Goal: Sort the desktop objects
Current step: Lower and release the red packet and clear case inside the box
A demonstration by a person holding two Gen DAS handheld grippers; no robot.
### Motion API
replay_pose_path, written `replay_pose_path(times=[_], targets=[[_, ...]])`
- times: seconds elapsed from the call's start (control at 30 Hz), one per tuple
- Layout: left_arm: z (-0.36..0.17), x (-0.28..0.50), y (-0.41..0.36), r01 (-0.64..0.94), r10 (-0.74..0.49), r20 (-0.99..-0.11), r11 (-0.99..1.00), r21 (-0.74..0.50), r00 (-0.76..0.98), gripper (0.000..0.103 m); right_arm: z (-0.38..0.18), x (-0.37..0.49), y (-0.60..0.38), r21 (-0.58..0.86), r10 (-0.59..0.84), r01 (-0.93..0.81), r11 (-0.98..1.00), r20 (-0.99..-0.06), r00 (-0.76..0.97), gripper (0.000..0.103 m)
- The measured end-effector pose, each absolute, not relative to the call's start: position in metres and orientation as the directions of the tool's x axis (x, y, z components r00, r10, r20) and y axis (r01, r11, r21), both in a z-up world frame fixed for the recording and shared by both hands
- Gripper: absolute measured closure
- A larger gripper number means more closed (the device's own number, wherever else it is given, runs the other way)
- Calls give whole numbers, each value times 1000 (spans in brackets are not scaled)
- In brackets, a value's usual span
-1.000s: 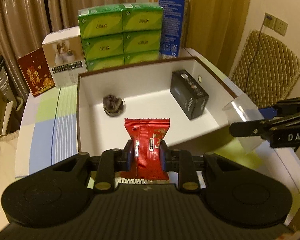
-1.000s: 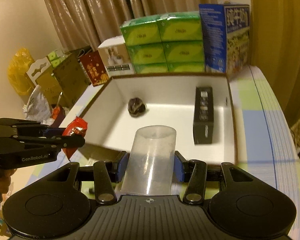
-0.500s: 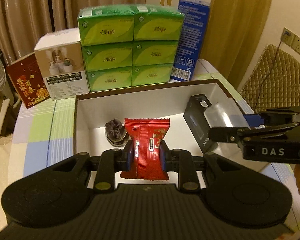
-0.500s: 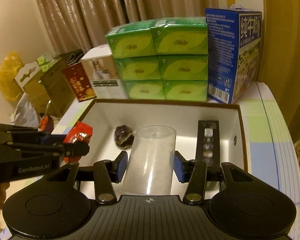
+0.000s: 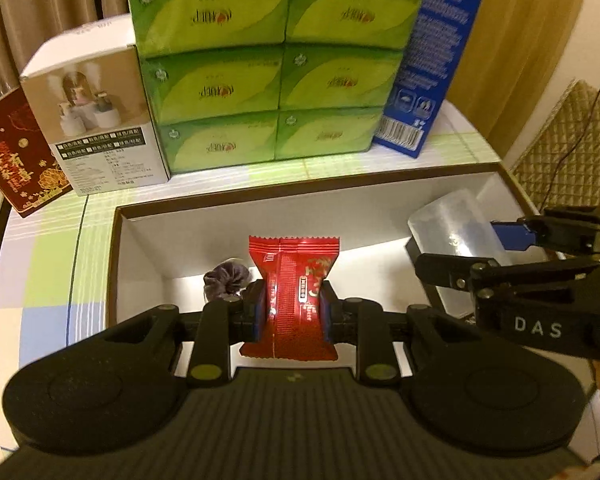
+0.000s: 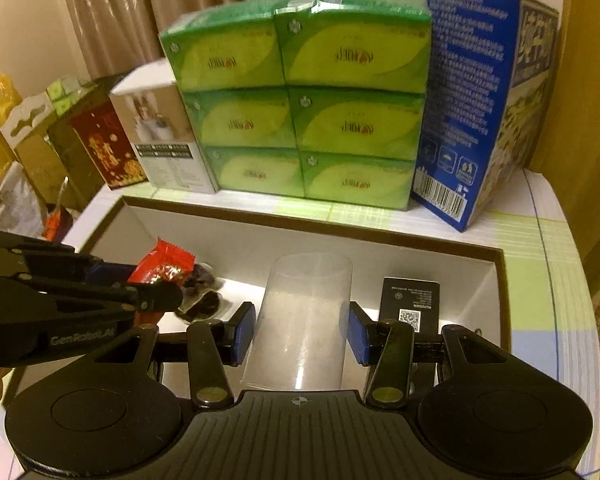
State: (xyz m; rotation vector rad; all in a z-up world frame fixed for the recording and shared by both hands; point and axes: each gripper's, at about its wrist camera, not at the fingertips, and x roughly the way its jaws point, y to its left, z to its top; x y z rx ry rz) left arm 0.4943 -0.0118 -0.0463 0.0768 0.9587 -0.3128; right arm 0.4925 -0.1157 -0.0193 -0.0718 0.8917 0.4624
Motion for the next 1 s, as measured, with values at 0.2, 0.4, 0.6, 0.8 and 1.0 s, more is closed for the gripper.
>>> replay_pose_path(times=[0.2, 0.4, 0.6, 0.8, 1.0], targets=[[-66, 512, -17, 289, -213, -832, 955, -67, 512, 81, -34, 507, -113, 117, 346, -422, 899, -782, 519, 57], [-81, 526, -21, 282, -201, -846, 957, -63, 494, 81, -44, 515, -112, 83, 320, -427, 900, -793, 519, 57], [-88, 532, -23, 296, -195, -844, 954, -45, 500, 78, -48, 520, -109, 67, 314, -438, 896, -794, 520, 57], [-88, 533, -22, 303, -178, -840, 953, -18, 512, 66, -52, 523, -109, 64, 308, -435, 898, -797, 519, 57], [-84, 532, -20, 303, -175, -837, 953, -11, 518, 62, -55, 523, -111, 55, 303, -433, 900, -794, 528, 57]])
